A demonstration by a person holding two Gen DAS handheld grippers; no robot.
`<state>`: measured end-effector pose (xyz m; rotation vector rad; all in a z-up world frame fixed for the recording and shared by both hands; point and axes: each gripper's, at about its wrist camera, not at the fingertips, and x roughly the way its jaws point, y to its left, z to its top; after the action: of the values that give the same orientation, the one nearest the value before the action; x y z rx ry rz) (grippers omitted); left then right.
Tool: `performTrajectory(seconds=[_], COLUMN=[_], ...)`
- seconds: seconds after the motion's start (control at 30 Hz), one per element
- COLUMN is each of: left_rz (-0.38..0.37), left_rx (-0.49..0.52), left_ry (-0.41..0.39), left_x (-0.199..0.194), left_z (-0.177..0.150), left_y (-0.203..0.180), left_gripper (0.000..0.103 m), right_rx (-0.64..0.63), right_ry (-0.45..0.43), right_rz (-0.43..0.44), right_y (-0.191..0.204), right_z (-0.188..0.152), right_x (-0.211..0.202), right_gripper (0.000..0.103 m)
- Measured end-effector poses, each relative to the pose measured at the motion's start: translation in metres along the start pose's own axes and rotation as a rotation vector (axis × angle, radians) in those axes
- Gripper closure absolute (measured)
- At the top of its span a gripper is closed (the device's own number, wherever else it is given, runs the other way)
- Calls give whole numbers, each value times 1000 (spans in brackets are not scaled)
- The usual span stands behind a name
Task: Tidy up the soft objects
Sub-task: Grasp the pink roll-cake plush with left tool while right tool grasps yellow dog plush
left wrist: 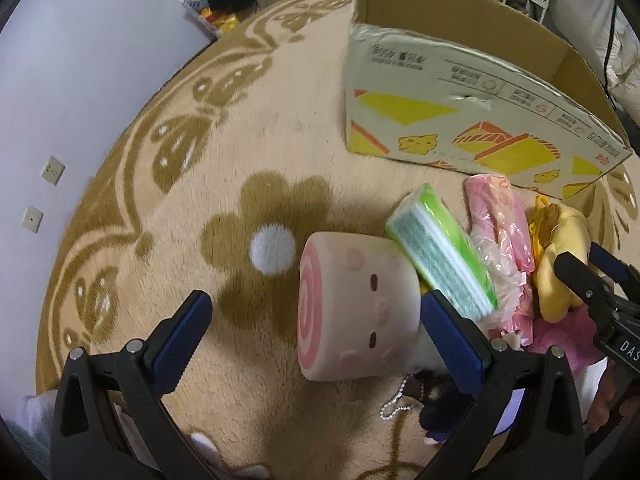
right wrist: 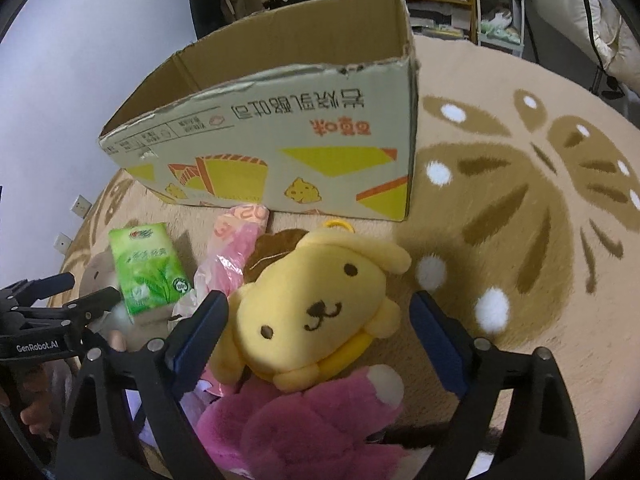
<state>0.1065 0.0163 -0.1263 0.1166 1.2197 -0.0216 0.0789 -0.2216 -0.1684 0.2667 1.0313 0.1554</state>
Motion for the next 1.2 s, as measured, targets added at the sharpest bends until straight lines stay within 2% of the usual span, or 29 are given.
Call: performTrajectory(seconds=[0.3, 0.5, 0.57, 0.6, 0.67, 0.7, 0.73, 0.8, 0.87, 1.2], left_rz=[-44, -8, -11, -16, -38, -57, -80, -127, -117, -103], left_rx=[-35, -5, -2, -5, -14, -20, -26, -32, -21, -20], left_ry=[34, 42, 44, 46, 58, 72, 82, 83, 66, -17], left_x=[9, 16, 19, 20, 23, 26, 28, 28, 25, 8], left_z=[1, 4, 4, 4, 4, 3, 3, 1, 0, -10], left_y=[4, -1, -2, -2, -1, -1, -1, -2, -5, -7], left_gripper=[0, 0, 1, 3, 19, 23, 32, 44, 52, 60], right_rx=[5, -15, -19, -14, 11, 19, 23, 26, 29, 42], right_ry=[23, 41, 49, 55, 70, 69, 62, 52, 40, 1], right_rz=[17, 3, -4, 1, 7, 11, 13, 15, 18, 3], right_y=[-2, 8, 10, 10, 9, 8, 8, 9, 7, -1], right_z=[5, 10, 12, 12, 14, 13, 13, 12, 11, 3], right_x=[4, 17, 21, 22, 28, 28, 27, 26, 24, 7], right_gripper=[7, 7, 10, 14, 15, 17, 19, 21, 21, 21])
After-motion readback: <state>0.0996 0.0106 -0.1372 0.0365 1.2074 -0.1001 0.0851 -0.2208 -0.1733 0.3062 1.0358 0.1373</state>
